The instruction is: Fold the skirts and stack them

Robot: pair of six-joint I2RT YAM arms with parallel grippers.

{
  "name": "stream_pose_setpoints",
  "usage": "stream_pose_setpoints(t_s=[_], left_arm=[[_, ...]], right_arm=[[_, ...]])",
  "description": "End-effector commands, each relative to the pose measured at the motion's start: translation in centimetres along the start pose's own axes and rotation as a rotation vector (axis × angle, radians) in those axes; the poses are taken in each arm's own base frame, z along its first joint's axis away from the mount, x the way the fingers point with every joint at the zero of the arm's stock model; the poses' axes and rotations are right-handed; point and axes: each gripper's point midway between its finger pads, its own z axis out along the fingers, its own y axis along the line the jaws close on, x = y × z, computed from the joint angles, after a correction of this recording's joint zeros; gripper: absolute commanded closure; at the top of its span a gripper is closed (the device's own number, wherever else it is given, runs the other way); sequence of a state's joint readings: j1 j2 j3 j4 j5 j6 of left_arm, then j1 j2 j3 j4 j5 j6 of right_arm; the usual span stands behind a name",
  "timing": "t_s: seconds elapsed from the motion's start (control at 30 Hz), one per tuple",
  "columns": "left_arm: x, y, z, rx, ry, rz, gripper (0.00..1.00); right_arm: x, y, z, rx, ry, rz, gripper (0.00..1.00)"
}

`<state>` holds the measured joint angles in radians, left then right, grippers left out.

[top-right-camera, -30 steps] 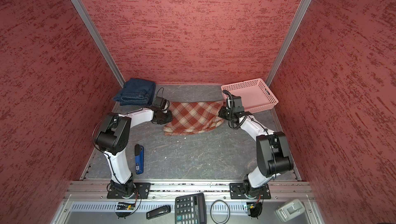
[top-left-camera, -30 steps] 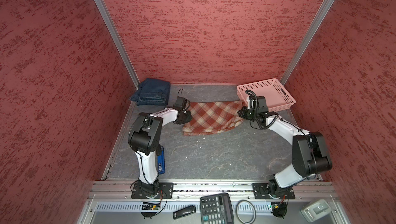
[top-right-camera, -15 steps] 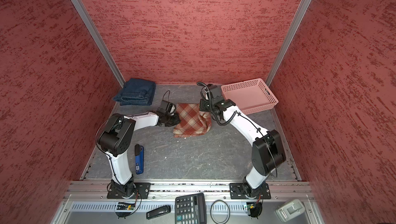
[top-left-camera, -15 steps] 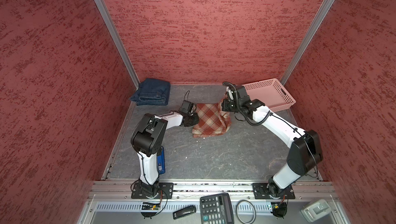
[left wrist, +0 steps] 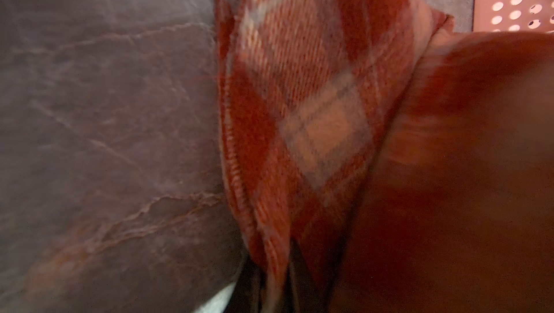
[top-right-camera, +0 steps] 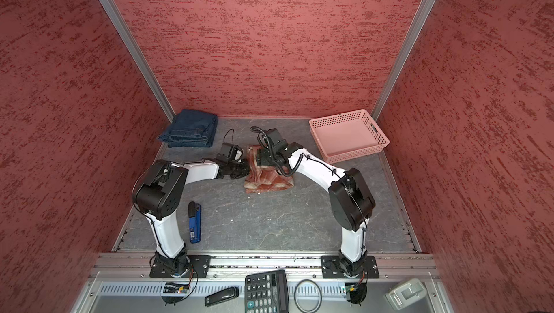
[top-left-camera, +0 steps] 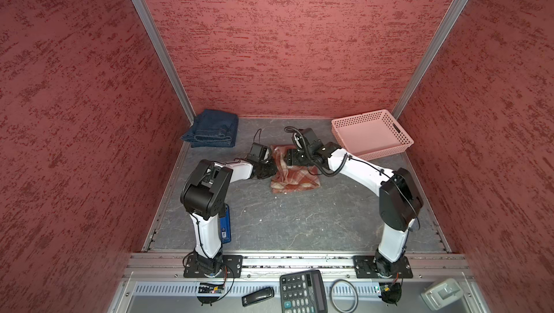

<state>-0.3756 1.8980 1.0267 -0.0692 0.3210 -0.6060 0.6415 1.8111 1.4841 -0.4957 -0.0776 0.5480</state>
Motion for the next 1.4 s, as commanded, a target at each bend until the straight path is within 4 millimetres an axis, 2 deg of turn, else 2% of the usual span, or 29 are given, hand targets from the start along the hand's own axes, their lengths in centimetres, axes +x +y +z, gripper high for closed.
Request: stream_pose_setpoints(t_s=[0.0,0.1,0.2,0.33,0.53,0.77,0.9,1.07,1.2,1.37], left_arm=[[2.7,2.6,0.2,-0.078,0.082,-0.043,0.84],[2.8,2.8,0.2,-0.084,0.086,-0.048,0.84],[2.6,2.6,0.1,-0.085,0.081,-0.046,0.84],[2.6,2.6,0.1,-0.086,0.082,-0.052,0.83],[2.6,2.5,-0.5,-0.087,0.081,-0.058,0.8],[1.4,2.5,-3.1,-0.092,0.04,-0.066,0.41],[0.4,2.7,-5.0,-0.095,0.008,-0.079,0.33],[-1.3,3.1,-7.6,-0.086,-0.046,-0.103,0.31],[-2.8,1.5,-8.9,-0.04,-0.085,-0.086,0.31],[-4.3,-3.0,-9.1,0.08,-0.106,-0.007,0.31]], right_arm=[[-3.3,0.4,-4.3,-0.044,-0.129,0.05,0.24],[-3.8,-0.9,-6.2,-0.026,-0.173,0.074,0.22],[-3.5,-2.7,-6.9,0.019,-0.196,0.083,0.23],[-2.3,-4.1,-5.9,0.026,-0.181,0.115,0.29],[-1.2,-4.3,-3.2,-0.005,-0.139,0.132,0.45],[0.1,-5.1,-0.7,-0.001,-0.104,0.133,0.54],[0.5,-5.3,0.2,-0.005,-0.091,0.13,0.58],[0.7,-5.4,1.4,-0.011,-0.078,0.111,0.63],[1.2,-5.5,2.5,-0.015,-0.06,0.109,0.66],[3.1,-5.6,3.7,-0.046,-0.029,0.138,0.71]])
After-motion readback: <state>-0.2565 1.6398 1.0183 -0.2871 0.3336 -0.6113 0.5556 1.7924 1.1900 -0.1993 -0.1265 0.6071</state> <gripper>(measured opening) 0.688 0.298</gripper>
